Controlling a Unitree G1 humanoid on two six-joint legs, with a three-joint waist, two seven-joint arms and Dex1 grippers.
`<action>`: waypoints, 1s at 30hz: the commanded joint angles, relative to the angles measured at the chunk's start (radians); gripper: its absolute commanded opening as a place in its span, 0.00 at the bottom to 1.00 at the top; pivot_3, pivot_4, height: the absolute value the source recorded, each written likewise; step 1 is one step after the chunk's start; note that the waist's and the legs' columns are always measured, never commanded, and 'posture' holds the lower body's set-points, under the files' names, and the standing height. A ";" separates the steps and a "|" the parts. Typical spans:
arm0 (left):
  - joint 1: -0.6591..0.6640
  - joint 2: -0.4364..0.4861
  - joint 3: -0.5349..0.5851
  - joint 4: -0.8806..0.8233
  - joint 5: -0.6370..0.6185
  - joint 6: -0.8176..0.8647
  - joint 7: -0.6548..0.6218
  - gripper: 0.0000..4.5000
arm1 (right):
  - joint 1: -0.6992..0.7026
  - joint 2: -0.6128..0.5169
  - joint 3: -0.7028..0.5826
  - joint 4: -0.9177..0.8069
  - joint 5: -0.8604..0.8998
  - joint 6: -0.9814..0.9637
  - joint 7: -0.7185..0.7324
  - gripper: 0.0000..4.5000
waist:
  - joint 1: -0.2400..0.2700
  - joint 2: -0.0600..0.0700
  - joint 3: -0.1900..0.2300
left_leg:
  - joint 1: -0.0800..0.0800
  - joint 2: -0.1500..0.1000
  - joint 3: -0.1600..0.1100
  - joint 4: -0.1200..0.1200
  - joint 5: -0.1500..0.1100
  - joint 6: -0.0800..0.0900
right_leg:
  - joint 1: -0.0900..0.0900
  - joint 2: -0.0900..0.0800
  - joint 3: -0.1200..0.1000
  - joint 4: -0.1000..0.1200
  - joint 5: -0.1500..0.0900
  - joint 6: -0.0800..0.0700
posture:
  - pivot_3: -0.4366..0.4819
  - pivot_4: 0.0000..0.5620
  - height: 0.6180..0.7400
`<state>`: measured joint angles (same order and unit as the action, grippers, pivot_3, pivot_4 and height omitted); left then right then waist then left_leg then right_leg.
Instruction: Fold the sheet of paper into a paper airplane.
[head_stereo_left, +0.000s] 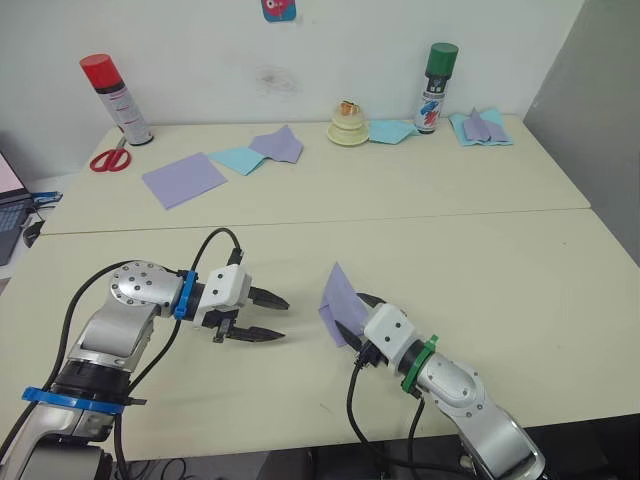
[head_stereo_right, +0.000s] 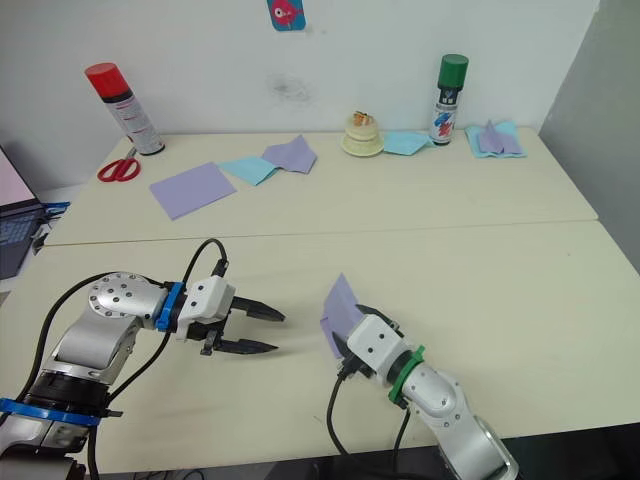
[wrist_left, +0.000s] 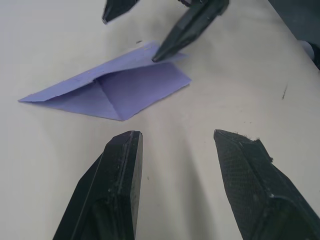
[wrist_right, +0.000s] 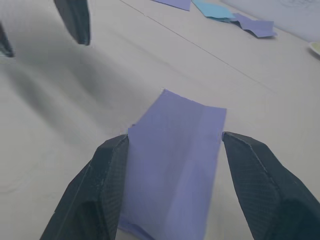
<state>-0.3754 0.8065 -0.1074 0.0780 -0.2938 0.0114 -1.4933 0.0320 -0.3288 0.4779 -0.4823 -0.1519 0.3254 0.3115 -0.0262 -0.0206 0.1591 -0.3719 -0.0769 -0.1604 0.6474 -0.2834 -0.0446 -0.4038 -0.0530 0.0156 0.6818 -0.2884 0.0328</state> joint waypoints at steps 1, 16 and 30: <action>-0.003 0.017 0.030 -0.037 -0.023 -0.002 0.005 0.57 | 0.033 -0.059 -0.089 -0.101 0.031 -0.007 0.053 0.69 | -0.002 0.000 0.000 | 0.000 0.000 0.000 0.000 0.000 0.000 | 0.000 0.000 0.000 0.000 0.000 0.000 | 0.48 0.27 1.00; -0.004 0.015 0.021 -0.085 -0.112 0.047 -0.064 0.57 | 0.013 -0.047 -0.063 0.005 0.026 -0.075 0.117 0.69 | -0.006 0.000 0.000 | 0.003 0.002 0.001 -0.001 -0.002 0.004 | 0.002 0.001 0.000 0.001 0.001 -0.001 | 0.48 0.27 1.00; 0.015 0.030 0.051 -0.078 -0.110 0.051 -0.041 0.58 | -0.026 0.110 -0.036 0.089 -0.038 -0.119 0.016 0.40 | -0.006 0.000 0.000 | 0.003 0.001 0.001 -0.001 0.000 0.000 | 0.001 0.001 0.001 0.001 0.001 -0.001 | 0.48 0.27 1.00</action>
<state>-0.3623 0.8164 -0.0924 0.0204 -0.3901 0.0596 -1.5395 0.0034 -0.2135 0.4538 -0.3494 -0.1957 0.2337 0.3215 -0.0325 -0.0205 0.1591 -0.3687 -0.0755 -0.1592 0.6464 -0.2835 -0.0445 -0.4030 -0.0523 0.0162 0.6827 -0.2876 0.0314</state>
